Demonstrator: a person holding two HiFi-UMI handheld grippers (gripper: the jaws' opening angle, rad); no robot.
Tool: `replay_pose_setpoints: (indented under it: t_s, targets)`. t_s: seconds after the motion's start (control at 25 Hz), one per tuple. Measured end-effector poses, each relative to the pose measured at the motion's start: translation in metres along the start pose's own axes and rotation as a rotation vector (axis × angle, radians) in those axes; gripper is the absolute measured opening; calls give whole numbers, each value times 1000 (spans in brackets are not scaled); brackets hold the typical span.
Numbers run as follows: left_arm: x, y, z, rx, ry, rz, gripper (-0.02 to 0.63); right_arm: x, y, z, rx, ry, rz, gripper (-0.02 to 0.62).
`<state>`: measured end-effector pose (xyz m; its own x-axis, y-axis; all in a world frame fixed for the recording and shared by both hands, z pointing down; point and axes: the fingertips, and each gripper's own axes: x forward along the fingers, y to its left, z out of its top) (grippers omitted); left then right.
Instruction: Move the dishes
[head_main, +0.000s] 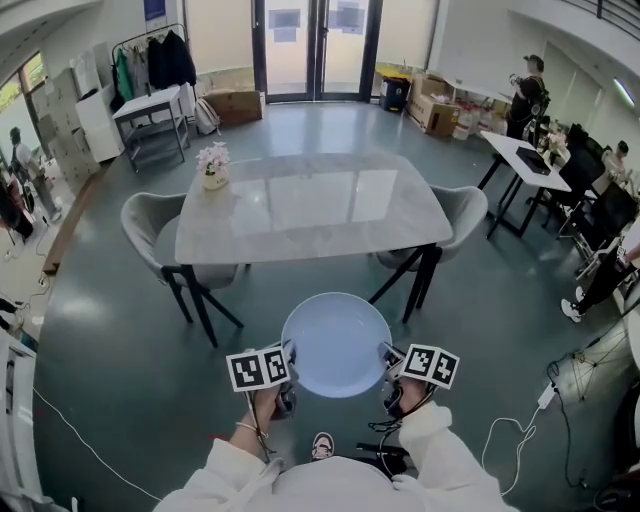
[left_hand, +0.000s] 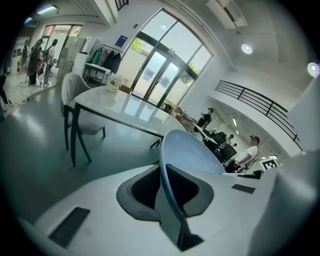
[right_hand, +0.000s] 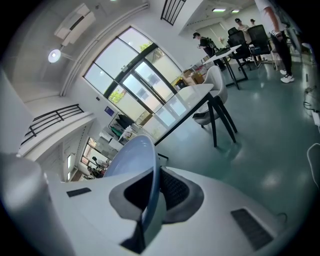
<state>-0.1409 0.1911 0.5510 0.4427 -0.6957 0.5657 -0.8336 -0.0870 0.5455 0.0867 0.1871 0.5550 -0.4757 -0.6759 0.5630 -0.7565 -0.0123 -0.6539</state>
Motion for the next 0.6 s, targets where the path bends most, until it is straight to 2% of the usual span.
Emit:
replay_pose_setpoints:
  t_s: [0.36, 0.6]
  targets:
    - [40, -16, 22, 25, -3, 8, 34, 17, -18, 39, -15, -13, -4, 71]
    - [56, -26, 22, 37, 8, 6, 34, 20, -32, 53, -11, -17, -5, 71]
